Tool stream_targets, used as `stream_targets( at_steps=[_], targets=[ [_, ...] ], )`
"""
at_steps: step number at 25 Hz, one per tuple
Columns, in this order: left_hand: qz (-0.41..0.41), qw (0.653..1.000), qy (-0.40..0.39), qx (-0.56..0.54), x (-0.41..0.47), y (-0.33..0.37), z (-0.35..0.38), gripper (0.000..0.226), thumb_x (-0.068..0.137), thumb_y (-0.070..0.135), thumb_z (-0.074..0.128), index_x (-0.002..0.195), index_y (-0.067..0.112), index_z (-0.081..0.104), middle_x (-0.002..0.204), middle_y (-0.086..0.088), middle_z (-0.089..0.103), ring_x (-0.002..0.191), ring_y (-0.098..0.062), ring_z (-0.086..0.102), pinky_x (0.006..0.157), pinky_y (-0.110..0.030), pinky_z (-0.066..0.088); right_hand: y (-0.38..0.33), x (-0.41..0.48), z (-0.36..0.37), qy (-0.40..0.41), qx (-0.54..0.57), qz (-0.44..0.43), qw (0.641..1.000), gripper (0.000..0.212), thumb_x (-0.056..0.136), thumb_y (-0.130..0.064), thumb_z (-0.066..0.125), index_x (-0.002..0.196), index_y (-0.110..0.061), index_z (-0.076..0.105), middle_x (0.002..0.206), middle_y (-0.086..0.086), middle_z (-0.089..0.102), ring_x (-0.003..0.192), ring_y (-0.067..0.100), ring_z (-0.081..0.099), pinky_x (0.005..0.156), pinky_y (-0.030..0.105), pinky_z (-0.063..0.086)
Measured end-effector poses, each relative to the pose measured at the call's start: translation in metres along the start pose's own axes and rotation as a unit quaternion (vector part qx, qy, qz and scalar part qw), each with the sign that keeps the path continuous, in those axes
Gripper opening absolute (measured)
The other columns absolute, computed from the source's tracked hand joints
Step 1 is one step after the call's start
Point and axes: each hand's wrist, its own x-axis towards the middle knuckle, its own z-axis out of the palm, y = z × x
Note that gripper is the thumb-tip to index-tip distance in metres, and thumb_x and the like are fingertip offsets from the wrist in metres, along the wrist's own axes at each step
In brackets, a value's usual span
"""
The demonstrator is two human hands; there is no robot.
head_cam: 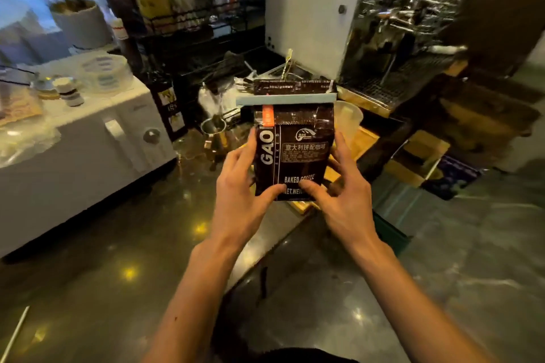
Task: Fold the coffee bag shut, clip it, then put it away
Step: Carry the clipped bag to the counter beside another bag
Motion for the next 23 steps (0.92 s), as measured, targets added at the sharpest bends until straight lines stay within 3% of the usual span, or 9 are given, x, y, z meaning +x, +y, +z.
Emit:
stream_targets(
  at_steps=[3,9,15,19,23],
  targets=[
    [0.039,0.998,-0.046,-0.012,0.008,0.044,0.077,0.103,0.072,0.018,0.083,0.153,0.029,0.020,0.132,0.002,0.045,0.125,-0.012,0.047,0.101,-0.043,0.050,0.024,-0.010,-0.085,0.062,-0.018,-0.001,0.998,0.094,0.081,-0.012,0.078,0.153,-0.038,0.023,0.149,-0.013,0.045,0.133,-0.002,0.045,0.104,0.025,0.048],
    [0.127,0.977,-0.160,-0.065,0.011,0.139,0.233,0.098,0.075,0.023,0.081,0.152,0.033,0.021,0.133,0.005,0.045,0.126,-0.011,0.047,0.100,-0.043,0.051,0.063,-0.045,-0.252,0.205,-0.048,0.026,0.977,0.095,0.079,-0.008,0.079,0.154,-0.030,0.025,0.146,-0.010,0.049,0.126,-0.010,0.047,0.094,0.010,0.047],
    [0.183,0.943,-0.266,-0.079,0.013,0.223,0.339,0.101,0.075,0.018,0.080,0.154,0.028,0.017,0.133,0.003,0.044,0.121,0.003,0.040,0.102,-0.017,0.042,0.077,-0.076,-0.366,0.322,-0.072,0.047,0.943,0.094,0.079,-0.001,0.077,0.153,-0.026,0.026,0.134,-0.027,0.048,0.119,-0.018,0.049,0.092,0.012,0.050],
    [0.199,0.919,-0.318,-0.120,0.026,0.246,0.391,0.099,0.075,0.016,0.080,0.153,0.027,0.020,0.131,0.003,0.045,0.126,-0.005,0.044,0.106,-0.035,0.047,0.092,-0.077,-0.406,0.370,-0.098,0.067,0.921,0.095,0.080,-0.006,0.078,0.152,-0.035,0.024,0.133,-0.032,0.047,0.122,-0.016,0.047,0.094,0.014,0.050],
    [0.212,0.899,-0.349,-0.155,0.050,0.255,0.442,0.099,0.075,0.015,0.080,0.152,0.029,0.021,0.128,0.002,0.047,0.125,-0.010,0.048,0.103,-0.040,0.049,0.111,-0.057,-0.437,0.404,-0.123,0.078,0.903,0.095,0.079,-0.002,0.077,0.151,-0.035,0.024,0.129,-0.038,0.044,0.119,-0.021,0.046,0.091,0.008,0.047]
  ],
)
